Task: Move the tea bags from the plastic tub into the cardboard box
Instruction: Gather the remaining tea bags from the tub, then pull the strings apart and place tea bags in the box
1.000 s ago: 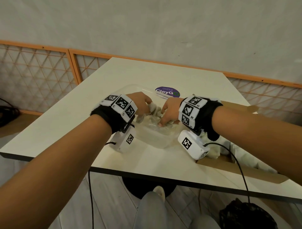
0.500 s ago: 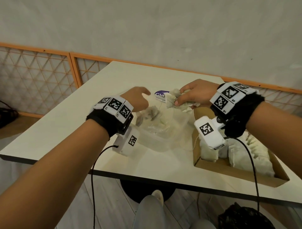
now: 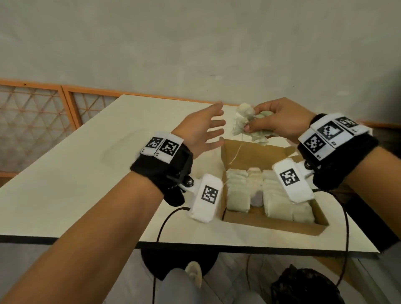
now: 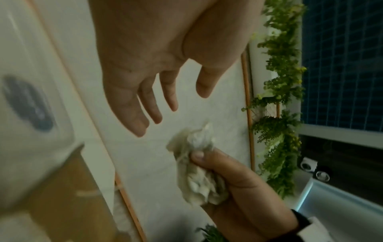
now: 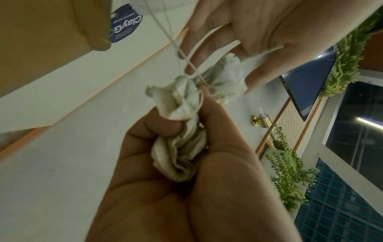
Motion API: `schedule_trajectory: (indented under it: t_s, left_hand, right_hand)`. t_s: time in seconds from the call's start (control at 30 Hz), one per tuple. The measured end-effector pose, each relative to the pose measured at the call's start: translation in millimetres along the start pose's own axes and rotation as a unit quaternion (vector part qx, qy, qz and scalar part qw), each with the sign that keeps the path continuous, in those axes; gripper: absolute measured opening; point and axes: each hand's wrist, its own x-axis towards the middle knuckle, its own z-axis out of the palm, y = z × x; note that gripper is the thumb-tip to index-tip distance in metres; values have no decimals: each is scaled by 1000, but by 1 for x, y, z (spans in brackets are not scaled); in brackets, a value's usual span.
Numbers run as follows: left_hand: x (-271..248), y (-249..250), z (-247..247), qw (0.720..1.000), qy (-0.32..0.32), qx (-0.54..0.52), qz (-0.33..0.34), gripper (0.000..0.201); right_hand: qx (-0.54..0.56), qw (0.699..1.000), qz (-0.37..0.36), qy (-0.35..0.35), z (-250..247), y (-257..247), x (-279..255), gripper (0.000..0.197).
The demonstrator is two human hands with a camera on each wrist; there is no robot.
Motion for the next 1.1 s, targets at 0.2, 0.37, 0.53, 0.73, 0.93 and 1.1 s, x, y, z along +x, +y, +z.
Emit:
schedule_trajectory:
  t_s: [0.2,0.37,0.53,0.73,0.93,1.1]
  left_hand:
    - [15,-37,63,959,-197,-167,-118,53]
    - [19,-63,78,941,-168,-257,-144,43]
    - [18,-86,73,949,-158,-236,-139,47]
    - [21,-100,68,936,-110,-307,-136,33]
    - [25,-121,69,957,-49,-253,-134,31]
    - [25,-126,74,985,-29,-163,-48,32]
  right_hand:
    - [-48,994,-91,-43,-8,19,-20,12]
    - [-215,969,-110,-51,5,69,-22,24]
    - [-186,975,-113,-34,15,96,-44,56]
    - [201,971,-49,121,26,128,-70,43]
    - [263,959,-47,94,51,133,-80,51]
    - [218,969,-78,87,58,136,-78,25]
